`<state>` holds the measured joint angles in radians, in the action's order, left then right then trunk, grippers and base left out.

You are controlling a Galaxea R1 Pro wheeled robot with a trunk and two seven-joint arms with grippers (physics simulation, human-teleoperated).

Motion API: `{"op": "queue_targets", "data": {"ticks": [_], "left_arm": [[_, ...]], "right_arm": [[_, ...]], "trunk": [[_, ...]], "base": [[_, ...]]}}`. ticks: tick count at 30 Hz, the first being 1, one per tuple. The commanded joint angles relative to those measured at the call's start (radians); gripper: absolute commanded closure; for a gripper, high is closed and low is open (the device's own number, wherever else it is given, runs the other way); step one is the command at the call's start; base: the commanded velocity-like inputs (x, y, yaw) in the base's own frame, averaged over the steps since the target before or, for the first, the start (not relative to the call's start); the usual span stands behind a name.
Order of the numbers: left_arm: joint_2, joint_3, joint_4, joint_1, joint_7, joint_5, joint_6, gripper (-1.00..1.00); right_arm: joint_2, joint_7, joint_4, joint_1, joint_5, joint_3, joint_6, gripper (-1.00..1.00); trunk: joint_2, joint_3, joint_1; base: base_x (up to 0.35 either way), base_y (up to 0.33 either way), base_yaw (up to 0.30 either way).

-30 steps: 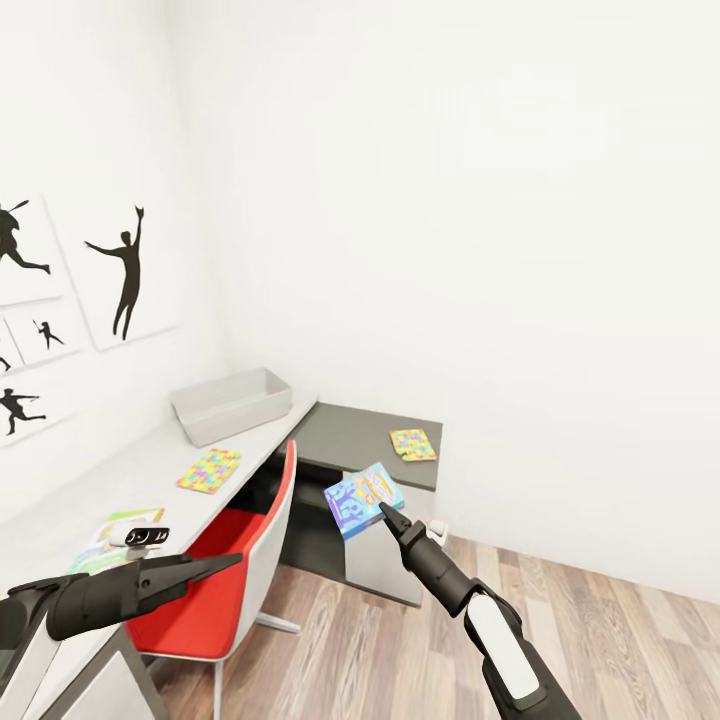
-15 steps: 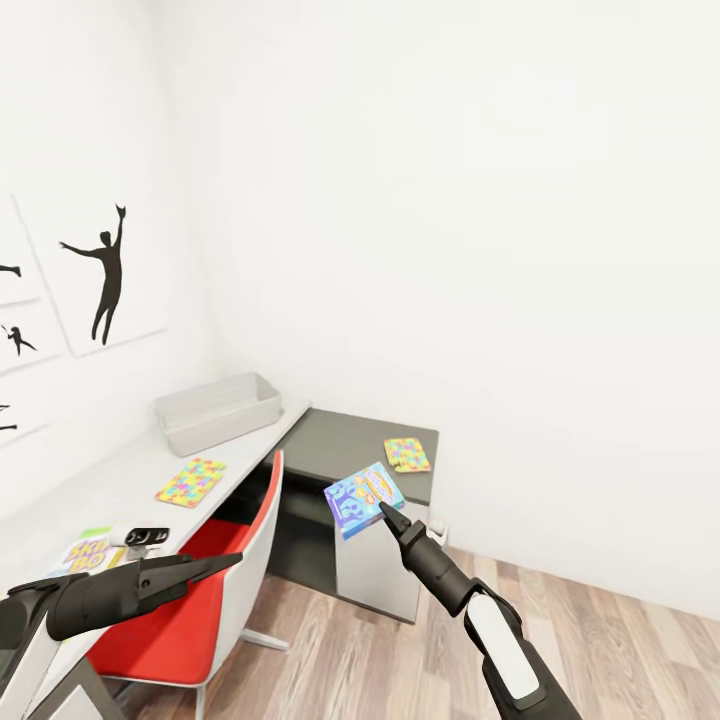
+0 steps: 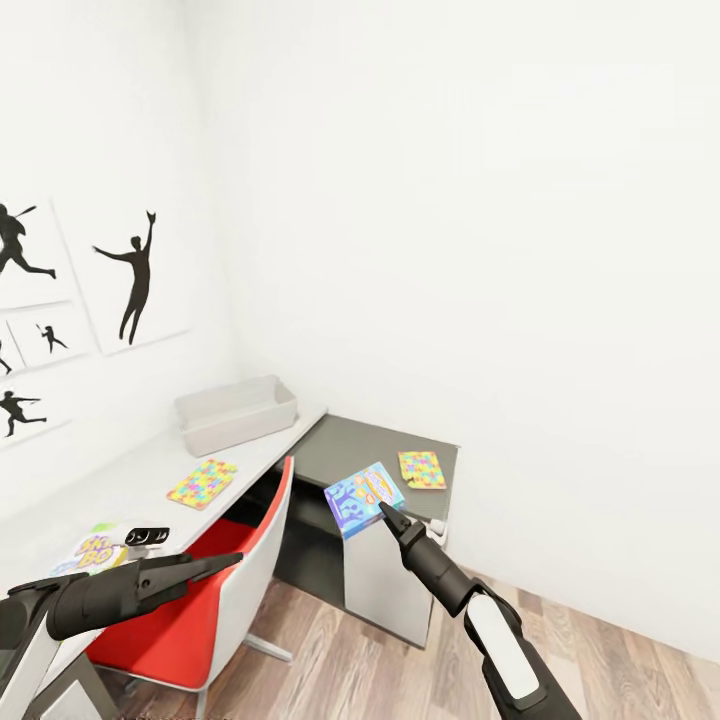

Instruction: Put all the toys in the child's room - the three board games (two on the bed and one on the table), the two jigsaw puzzles on the table, and the tennis ball on the table - inside the toy box on the table in the child's room.

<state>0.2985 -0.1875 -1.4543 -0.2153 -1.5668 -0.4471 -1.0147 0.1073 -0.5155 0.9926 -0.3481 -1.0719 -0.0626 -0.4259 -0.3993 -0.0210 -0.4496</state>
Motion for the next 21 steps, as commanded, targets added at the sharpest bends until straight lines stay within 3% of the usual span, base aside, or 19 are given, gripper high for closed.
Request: {"op": "queue_targets", "data": {"ticks": [1, 21], "left_arm": [[0.000, 0.000, 0.000, 0.000, -0.004, 0.001, -0.010, -1.00], [0.001, 0.000, 0.000, 0.000, -0.004, 0.001, -0.010, -1.00]], "right_arm": [[0.000, 0.000, 0.000, 0.000, -0.010, 0.001, -0.008, 1.00], [0.000, -0.001, 0.000, 0.000, -0.009, 0.001, -0.008, 1.00]], "trunk": [[-0.001, -0.001, 0.000], [-0.001, -0.020, 0.000]], "base": [[0.028, -0.042, 0.231], [0.003, -0.005, 0.232]]}}
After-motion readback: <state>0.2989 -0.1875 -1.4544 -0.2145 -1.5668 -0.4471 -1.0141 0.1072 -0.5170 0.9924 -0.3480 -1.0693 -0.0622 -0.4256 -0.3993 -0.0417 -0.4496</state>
